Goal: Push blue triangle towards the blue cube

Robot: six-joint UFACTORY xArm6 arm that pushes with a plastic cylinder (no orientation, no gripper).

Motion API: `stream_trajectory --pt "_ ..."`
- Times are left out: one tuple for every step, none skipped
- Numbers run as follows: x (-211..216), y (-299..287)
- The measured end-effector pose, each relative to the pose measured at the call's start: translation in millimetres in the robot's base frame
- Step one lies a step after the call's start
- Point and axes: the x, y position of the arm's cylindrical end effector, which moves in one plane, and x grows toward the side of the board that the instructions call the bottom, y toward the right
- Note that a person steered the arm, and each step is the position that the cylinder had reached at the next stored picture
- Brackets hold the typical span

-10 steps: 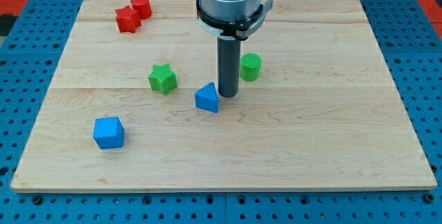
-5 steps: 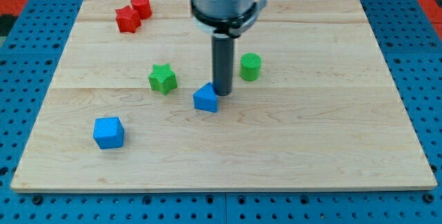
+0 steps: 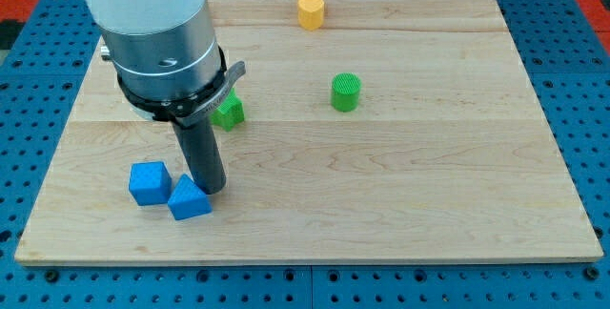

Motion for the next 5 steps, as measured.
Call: stream_trajectory --pt "2 54" --pt "54 66" --pt "79 25" --pt "70 -33" --pt "66 -36"
